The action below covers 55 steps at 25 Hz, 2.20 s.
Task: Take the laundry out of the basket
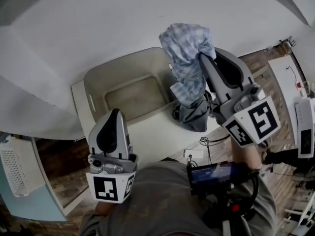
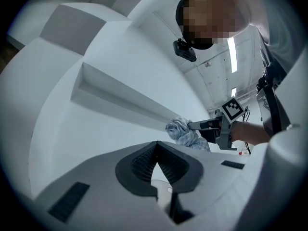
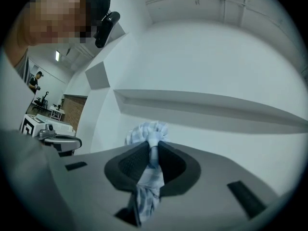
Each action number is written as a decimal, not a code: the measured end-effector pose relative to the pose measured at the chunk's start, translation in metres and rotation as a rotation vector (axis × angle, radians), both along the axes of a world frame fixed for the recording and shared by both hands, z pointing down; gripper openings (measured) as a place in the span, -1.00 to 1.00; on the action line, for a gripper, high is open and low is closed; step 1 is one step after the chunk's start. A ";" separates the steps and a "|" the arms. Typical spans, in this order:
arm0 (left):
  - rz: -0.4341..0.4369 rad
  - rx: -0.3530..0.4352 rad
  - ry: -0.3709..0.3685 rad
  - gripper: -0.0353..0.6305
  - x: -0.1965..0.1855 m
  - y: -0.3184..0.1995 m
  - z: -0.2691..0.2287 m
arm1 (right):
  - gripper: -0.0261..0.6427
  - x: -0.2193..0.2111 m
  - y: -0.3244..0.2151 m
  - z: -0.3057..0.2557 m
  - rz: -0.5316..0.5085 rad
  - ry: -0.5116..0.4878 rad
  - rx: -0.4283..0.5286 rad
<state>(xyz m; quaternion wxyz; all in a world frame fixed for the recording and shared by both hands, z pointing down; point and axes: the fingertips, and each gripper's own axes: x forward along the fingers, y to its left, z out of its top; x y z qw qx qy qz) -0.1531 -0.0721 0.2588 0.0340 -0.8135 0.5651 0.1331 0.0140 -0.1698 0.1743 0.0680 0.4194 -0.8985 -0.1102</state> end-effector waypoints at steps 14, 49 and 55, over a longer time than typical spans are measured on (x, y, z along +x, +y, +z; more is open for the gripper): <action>0.141 -0.018 -0.077 -0.87 0.096 0.001 0.003 | -0.72 0.139 0.032 0.095 0.246 -0.026 -0.117; 0.069 -0.046 -0.117 -0.87 0.132 -0.007 -0.011 | -0.50 0.168 0.025 0.167 0.241 -0.089 -0.239; 0.016 -0.028 -0.110 -0.87 0.117 -0.008 -0.019 | -0.81 0.098 0.035 0.112 0.052 -0.226 -0.136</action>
